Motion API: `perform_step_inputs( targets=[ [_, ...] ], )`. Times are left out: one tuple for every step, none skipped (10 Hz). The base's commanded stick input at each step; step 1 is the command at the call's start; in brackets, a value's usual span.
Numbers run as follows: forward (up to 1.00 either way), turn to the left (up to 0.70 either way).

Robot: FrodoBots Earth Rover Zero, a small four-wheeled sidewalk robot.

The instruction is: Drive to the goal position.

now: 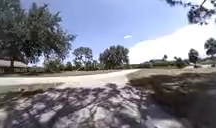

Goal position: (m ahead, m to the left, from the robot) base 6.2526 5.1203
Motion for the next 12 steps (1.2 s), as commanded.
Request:
perform_step_inputs(
  targets=[
    [1.0, 0.0],
    [1.0, 0.0],
    [1.0, 0.0],
    [1.0, 0.0],
    [1.0, 0.0],
    [1.0, 0.0],
    [1.0, 0.0],
    [1.0, 0.0],
    [1.0, -0.1],
    [1.0, -0.4],
    [1.0, -0.4],
    [1.0, -0.4]
  ],
)
